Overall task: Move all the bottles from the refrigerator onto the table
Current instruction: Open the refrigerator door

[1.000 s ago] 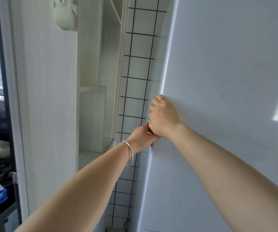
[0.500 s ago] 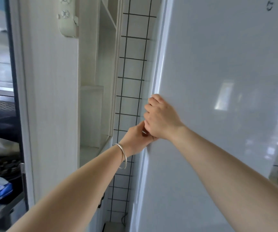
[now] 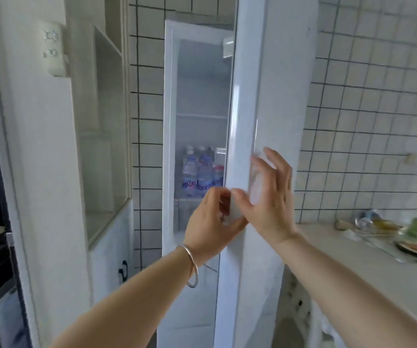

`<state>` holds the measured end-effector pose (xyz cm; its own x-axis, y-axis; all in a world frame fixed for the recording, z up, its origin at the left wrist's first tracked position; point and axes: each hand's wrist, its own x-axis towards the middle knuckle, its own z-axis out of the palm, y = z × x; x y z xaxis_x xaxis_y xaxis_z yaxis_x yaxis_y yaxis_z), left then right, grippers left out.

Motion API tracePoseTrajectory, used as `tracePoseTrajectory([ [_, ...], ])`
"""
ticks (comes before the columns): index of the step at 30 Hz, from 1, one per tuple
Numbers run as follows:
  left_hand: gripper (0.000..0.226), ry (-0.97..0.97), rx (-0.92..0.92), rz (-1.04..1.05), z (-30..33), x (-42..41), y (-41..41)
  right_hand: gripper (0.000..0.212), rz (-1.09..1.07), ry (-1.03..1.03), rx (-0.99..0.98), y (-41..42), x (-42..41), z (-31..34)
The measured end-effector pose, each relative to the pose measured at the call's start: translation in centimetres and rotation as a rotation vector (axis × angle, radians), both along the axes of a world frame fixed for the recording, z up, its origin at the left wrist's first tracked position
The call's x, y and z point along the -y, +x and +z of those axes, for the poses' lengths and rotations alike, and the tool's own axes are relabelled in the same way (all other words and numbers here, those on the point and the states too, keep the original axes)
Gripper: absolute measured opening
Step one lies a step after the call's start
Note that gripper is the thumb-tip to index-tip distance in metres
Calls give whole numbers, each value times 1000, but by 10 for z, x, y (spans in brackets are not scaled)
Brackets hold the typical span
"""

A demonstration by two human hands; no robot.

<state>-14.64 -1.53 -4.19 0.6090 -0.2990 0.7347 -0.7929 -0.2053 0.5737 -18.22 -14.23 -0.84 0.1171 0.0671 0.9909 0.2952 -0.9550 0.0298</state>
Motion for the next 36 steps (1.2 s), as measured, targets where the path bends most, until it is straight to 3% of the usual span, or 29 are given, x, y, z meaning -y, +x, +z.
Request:
tracePoseTrajectory([
  [3, 45, 29, 220, -57, -13, 31, -32, 52, 42, 249, -50, -47, 29, -21],
  [7, 37, 47, 463, -121, -15, 79, -67, 47, -98, 296, -51, -103, 69, -29],
  [15, 58, 144, 751, -288, -21, 188, -112, 53, -332, 537, -83, -175, 162, -55],
  [21, 62, 252, 941, -491, -15, 274, -123, 24, -490, 769, 15, -199, 234, -62],
  [25, 60, 357, 1037, -529, -8, 324, -120, 21, -445, 1054, 53, -200, 281, -54],
  [29, 65, 445, 1071, -454, 10, 367, -110, 21, -198, 1343, 110, -197, 315, -50],
  [32, 73, 523, 1083, -395, 13, 397, -104, 30, -94, 1404, 90, -190, 336, -45],
  [36, 78, 607, 1068, -365, -2, 432, -95, 49, -196, 1417, 15, -177, 376, -49],
])
